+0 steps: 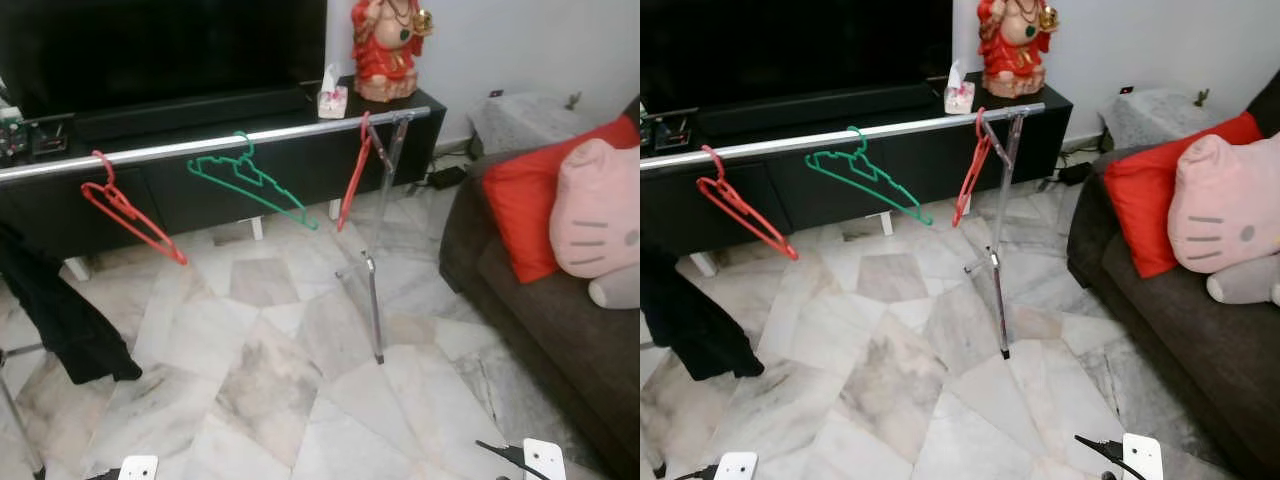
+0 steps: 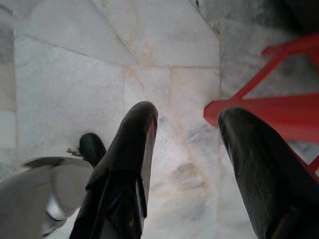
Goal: Hang hanger
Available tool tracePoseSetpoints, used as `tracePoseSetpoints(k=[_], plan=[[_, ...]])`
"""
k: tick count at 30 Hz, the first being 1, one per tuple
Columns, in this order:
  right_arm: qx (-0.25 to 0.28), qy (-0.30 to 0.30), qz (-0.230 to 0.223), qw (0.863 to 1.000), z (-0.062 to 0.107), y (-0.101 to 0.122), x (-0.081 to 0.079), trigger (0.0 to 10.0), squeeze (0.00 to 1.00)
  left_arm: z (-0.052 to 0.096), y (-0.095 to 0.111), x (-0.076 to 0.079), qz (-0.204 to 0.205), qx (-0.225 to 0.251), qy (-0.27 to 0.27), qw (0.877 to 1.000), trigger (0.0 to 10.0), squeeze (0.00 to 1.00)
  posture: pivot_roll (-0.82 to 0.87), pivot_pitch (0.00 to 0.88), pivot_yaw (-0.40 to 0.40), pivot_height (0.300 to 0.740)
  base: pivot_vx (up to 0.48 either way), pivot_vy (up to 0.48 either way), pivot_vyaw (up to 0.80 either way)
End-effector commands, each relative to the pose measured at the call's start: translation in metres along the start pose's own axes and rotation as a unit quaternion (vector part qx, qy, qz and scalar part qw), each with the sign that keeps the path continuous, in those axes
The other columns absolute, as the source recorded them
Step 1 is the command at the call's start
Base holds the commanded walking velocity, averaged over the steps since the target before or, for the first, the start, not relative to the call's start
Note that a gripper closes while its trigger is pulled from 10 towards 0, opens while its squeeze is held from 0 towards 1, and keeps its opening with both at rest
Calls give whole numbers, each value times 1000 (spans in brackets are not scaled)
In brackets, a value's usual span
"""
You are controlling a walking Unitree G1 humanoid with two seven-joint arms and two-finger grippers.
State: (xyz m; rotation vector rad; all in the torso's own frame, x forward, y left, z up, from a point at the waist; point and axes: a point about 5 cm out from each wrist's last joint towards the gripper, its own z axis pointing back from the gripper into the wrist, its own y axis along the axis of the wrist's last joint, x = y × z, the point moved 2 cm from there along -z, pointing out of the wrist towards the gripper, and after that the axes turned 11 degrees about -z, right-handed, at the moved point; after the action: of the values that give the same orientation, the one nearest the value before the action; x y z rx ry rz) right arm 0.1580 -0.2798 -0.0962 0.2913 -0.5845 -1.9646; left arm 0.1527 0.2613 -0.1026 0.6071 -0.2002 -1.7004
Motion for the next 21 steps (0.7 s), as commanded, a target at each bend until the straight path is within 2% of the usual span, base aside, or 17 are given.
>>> tracePoseSetpoints(k=[1, 21], plan=[[-7, -4, -1, 1000, 0, -3, 4, 10000, 0, -1, 1, 3, 0, -2, -3, 1000, 10000, 0, -136, 0, 1, 740, 0, -341, -731], [-6, -1, -3, 1000, 0, -1, 2, 10000, 0, -1, 6, 6, -12, 4, -11, 1000, 10000, 0, -141, 0, 7, 740, 0, 0, -731]])
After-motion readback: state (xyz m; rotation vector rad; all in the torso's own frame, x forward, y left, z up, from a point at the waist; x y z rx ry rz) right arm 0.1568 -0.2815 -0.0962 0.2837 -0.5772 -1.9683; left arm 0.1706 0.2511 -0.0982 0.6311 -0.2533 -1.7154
